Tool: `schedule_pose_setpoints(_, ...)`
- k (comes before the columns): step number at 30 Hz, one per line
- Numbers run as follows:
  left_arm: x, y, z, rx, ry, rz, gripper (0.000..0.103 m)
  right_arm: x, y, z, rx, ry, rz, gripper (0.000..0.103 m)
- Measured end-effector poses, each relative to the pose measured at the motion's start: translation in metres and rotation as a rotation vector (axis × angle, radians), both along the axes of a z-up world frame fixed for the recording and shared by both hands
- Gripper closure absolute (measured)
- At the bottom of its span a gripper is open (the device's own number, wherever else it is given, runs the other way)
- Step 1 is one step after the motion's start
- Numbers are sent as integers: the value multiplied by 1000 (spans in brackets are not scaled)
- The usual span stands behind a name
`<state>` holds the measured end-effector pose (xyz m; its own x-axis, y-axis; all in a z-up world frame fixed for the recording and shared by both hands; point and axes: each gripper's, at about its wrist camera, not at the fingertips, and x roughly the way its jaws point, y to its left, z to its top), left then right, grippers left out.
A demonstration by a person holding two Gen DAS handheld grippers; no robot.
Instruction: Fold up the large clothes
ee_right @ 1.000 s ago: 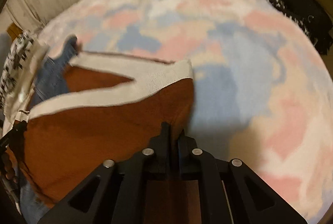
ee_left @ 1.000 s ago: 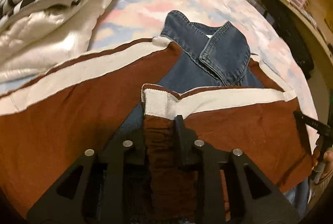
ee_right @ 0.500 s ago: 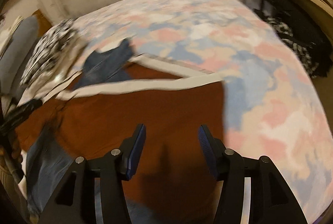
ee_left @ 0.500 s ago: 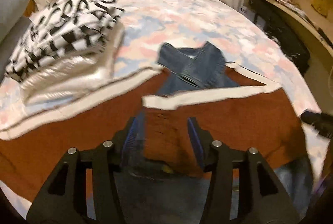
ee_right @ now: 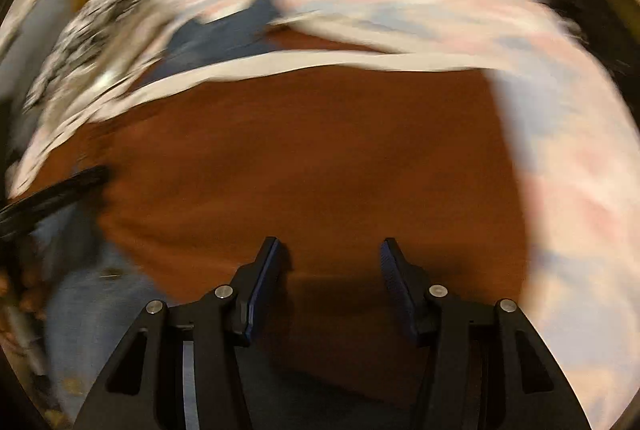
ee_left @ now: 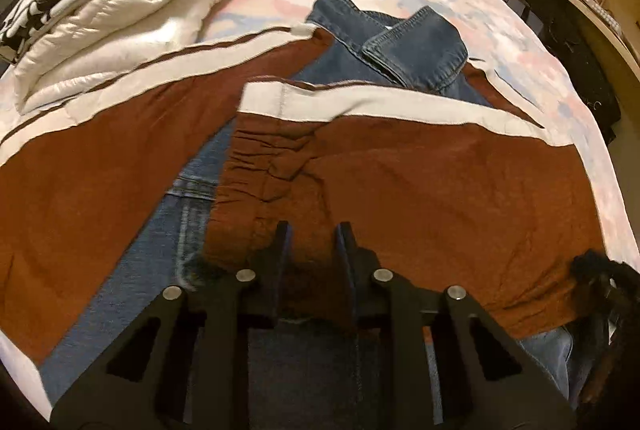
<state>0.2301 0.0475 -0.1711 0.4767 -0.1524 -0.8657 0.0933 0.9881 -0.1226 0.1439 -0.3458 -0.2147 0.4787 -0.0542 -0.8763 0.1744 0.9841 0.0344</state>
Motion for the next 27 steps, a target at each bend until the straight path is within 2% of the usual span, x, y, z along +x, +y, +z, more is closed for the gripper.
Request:
schedule_pose_setpoints(3,-7,8,4,-14,-11,1,85,-18,-42,-1,-11,16,-101,53)
schedule_pose_setpoints(6,-11,9,6,-10,-21,-3,84,-33,-68,-2,99,15,-143,53)
schedule_pose_setpoints(9,-16,4,12,17,-28,-6,81,-40,-74,3,110,4,-163,53)
schedule_pose_setpoints(12,-27,-2,21,28,-47,-21,67,-48,-67,14,121,-11,-168,53)
schedule_pose_setpoints(14,-36,-6,29,33,-65,-25,55,-47,-61,21,138,-20,-163,53)
schedule_pose_setpoints(22,-73,-15,54,61,-113,-30,52,-56,-27,49,166,-64,-120,53)
schedule_pose_setpoints(27,-100,-17,70,54,-119,-26,52,-84,-9,65,184,-84,-107,53)
